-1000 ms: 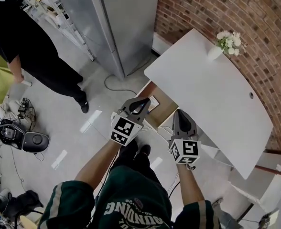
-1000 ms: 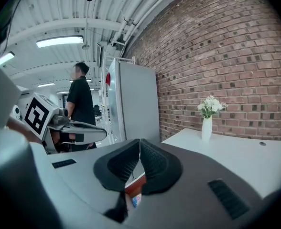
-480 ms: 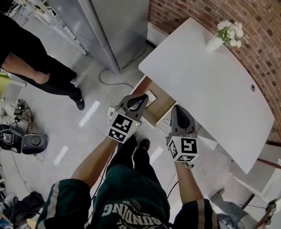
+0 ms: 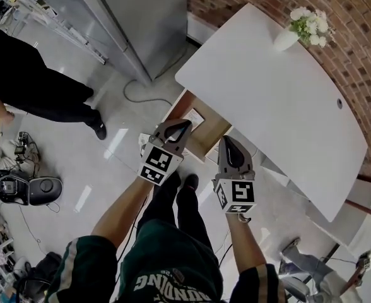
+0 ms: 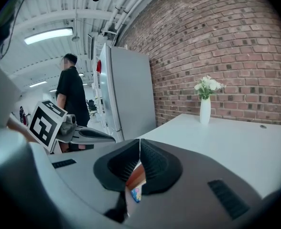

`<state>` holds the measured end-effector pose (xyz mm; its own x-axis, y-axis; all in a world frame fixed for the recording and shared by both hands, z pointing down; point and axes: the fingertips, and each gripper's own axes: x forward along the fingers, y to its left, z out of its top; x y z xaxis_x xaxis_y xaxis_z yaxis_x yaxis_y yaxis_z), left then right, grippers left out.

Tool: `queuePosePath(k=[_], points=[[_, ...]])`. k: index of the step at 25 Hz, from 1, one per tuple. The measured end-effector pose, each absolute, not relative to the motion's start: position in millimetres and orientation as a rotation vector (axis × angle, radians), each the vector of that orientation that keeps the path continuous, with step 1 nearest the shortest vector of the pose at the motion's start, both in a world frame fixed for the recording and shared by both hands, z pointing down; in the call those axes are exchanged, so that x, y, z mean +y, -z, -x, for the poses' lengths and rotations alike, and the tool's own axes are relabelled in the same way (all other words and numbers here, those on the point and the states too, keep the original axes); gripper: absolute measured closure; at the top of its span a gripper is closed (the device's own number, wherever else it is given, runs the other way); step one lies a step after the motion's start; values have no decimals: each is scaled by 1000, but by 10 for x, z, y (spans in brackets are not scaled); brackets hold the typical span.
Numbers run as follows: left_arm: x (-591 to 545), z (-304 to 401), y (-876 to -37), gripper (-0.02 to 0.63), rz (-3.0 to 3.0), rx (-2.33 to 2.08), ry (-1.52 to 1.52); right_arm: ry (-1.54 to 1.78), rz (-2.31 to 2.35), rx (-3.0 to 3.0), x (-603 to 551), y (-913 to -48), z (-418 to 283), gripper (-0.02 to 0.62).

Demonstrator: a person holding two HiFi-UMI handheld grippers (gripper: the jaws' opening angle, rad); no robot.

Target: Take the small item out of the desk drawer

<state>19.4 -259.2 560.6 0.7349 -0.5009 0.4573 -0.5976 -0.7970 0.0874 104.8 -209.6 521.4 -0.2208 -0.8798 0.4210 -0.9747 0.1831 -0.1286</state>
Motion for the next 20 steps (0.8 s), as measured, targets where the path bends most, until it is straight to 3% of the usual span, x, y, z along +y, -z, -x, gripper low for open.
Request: queuePosePath(k=[20], points=[[-2664,-208,-6510,589,-2649,-788,-754,-657,-1790,-2126,-2093,-5870,-1115,571]])
